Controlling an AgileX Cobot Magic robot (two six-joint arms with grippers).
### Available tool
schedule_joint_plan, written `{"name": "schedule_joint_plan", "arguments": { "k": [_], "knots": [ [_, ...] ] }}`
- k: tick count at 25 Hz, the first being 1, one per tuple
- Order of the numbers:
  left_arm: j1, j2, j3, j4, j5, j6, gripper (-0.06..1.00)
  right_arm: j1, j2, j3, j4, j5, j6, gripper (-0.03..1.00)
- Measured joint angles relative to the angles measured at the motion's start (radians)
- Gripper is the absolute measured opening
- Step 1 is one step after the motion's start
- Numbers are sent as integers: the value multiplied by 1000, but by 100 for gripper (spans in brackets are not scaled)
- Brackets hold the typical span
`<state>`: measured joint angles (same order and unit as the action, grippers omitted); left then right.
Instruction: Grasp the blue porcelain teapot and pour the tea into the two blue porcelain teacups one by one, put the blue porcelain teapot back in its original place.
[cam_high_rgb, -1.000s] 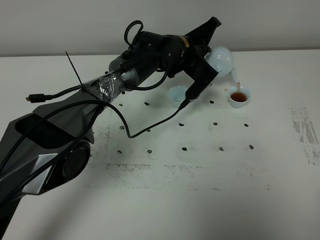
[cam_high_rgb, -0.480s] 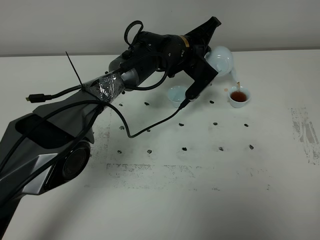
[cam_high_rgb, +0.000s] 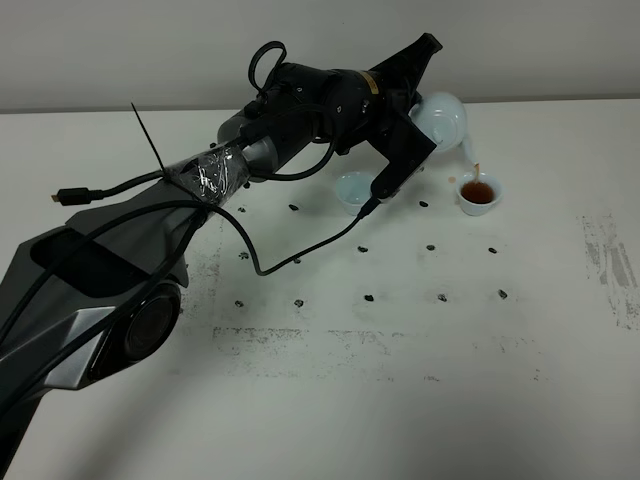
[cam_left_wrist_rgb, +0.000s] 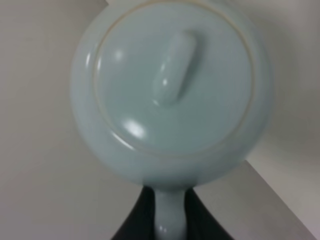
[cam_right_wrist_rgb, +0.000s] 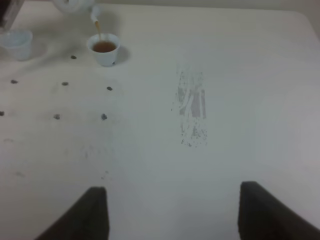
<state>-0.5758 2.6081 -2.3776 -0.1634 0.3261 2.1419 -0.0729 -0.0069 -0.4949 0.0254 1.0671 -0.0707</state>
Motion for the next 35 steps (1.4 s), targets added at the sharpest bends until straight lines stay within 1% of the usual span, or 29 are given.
{"name": "schedule_joint_plan", "arguments": {
  "k": [11,25,32,35],
  "knots": [
    [0,0,0,15,0,0,4,0,0,0,0,0,0,57],
    [0,0,0,15,0,-5,4,0,0,0,0,0,0,57],
    [0,0,0,15,1,-65,4,0,0,0,0,0,0,57],
    [0,0,0,-4,1,-120,4,0,0,0,0,0,0,57]
  ]
}}
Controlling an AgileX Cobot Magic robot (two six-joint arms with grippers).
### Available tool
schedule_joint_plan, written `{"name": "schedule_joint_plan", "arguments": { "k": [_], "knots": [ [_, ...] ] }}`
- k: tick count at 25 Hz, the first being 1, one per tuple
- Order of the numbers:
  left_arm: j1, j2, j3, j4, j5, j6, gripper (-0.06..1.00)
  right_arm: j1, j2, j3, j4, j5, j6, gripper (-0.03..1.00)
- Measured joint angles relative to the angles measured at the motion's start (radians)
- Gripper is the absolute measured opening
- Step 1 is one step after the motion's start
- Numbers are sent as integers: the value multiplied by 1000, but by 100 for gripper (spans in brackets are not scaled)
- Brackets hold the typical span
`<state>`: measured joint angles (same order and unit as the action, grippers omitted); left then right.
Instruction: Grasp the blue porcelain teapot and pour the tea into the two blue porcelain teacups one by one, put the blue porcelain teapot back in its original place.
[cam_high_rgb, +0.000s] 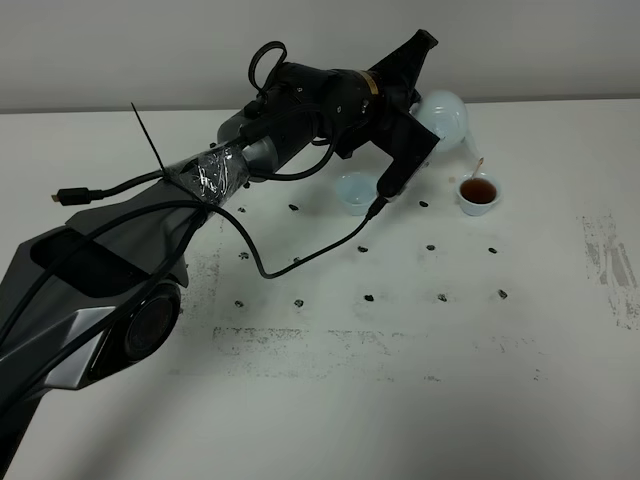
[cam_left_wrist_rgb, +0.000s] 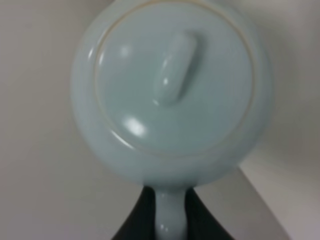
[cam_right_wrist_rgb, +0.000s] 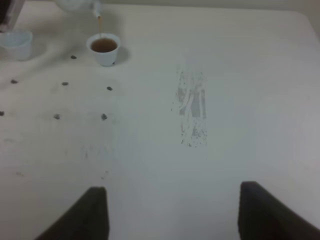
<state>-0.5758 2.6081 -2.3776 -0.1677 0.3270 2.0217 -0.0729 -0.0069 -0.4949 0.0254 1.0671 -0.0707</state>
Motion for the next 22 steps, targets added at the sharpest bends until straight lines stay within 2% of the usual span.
{"name": "schedule_joint_plan", "arguments": {
  "k": [5,8,11,14,18,22],
  "knots": [
    [0,0,0,-53,0,-101,4,0,0,0,0,0,0,57],
    [0,-11,0,-70,7,-213,4,0,0,0,0,0,0,57],
    [0,-44,0,-109,46,-436,4,0,0,0,0,0,0,57],
    [-1,-101,0,-113,136,-686,4,0,0,0,0,0,0,57],
    [-9,-180,0,-125,336,-984,4,0,0,0,0,0,0,57],
    [-24,-226,-1,-126,539,-1197,4,0,0,0,0,0,0,57]
  ]
}}
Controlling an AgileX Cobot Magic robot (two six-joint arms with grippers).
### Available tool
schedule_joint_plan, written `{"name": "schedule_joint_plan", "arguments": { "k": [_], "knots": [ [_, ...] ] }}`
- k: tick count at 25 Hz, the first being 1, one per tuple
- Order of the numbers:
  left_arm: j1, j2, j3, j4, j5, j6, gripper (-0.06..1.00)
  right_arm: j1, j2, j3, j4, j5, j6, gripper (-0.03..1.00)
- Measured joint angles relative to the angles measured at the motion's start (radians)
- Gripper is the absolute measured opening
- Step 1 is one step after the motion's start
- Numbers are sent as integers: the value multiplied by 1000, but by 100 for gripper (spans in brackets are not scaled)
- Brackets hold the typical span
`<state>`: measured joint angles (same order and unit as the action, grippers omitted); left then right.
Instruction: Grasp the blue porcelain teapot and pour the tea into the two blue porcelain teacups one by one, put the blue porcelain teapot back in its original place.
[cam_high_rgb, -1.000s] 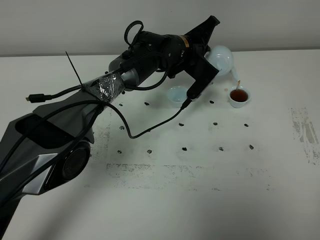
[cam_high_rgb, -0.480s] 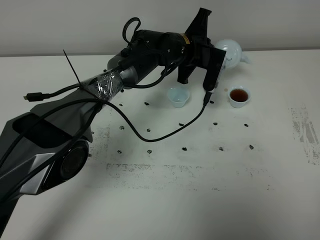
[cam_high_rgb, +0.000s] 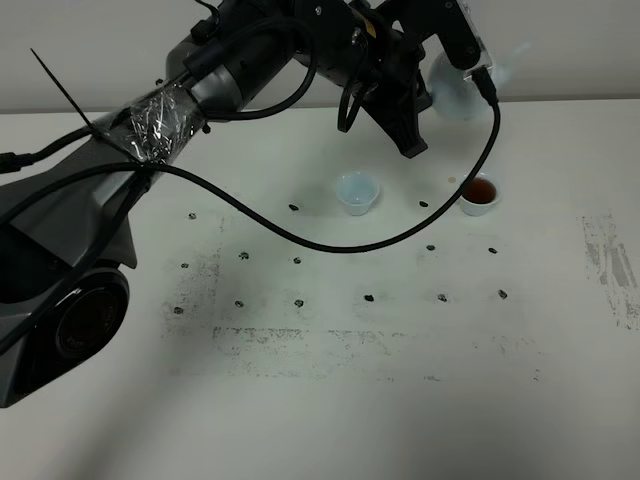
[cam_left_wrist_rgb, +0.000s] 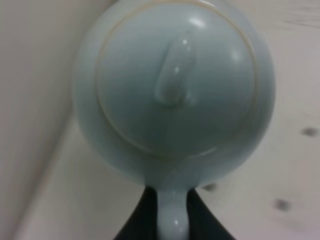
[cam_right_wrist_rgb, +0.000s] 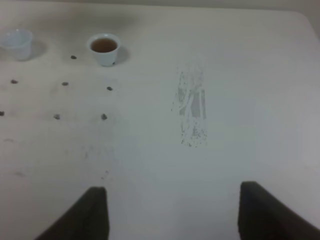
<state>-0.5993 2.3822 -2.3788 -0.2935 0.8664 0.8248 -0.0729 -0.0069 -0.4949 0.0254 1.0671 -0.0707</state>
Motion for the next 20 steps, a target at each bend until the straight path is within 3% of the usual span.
{"name": "schedule_joint_plan", "arguments": {
  "k": [5,20],
  "knots": [
    [-20,-4,0,31,143,-49,4,0,0,0,0,0,0,57],
    [-100,97,0,46,202,-82,4,0,0,0,0,0,0,57]
  ]
}}
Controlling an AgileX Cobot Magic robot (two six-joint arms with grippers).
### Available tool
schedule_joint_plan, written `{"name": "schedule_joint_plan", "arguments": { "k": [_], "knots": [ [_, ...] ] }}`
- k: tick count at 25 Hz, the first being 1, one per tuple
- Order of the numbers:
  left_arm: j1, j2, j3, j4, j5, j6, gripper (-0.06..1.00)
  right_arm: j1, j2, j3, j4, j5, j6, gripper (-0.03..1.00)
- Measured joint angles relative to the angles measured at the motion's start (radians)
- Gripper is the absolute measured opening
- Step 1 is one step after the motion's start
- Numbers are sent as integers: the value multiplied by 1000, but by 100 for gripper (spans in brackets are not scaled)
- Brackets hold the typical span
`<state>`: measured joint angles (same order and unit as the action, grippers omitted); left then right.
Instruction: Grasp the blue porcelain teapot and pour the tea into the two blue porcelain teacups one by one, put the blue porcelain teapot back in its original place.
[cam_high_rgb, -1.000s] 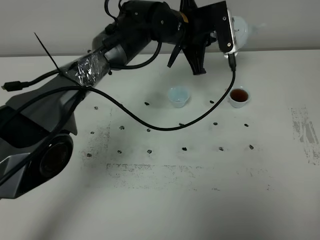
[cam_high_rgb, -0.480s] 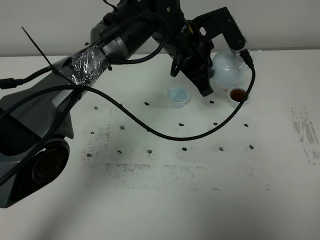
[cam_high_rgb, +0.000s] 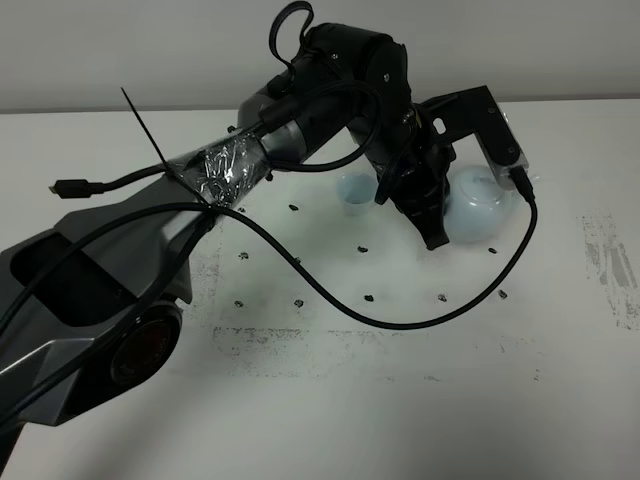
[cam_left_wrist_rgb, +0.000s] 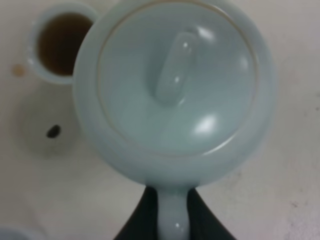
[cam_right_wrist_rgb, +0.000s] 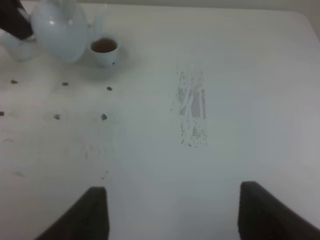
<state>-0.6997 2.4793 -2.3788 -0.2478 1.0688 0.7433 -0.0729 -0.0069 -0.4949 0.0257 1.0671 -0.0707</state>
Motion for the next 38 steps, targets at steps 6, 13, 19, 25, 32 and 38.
{"name": "schedule_joint_plan", "arguments": {
  "k": [6,13,19,25,32,38],
  "knots": [
    [-4,55,0,3,-1,0,4,0,0,0,0,0,0,57],
    [-4,61,0,-11,4,0,4,0,0,0,0,0,0,57],
    [-23,44,0,17,65,25,4,0,0,0,0,0,0,57],
    [-37,-84,-1,27,83,48,4,0,0,0,0,0,0,57],
    [-37,-129,-4,110,123,-11,4,0,0,0,1,0,0,57],
    [-16,-137,0,136,123,-66,4,0,0,0,1,0,0,57]
  ]
}}
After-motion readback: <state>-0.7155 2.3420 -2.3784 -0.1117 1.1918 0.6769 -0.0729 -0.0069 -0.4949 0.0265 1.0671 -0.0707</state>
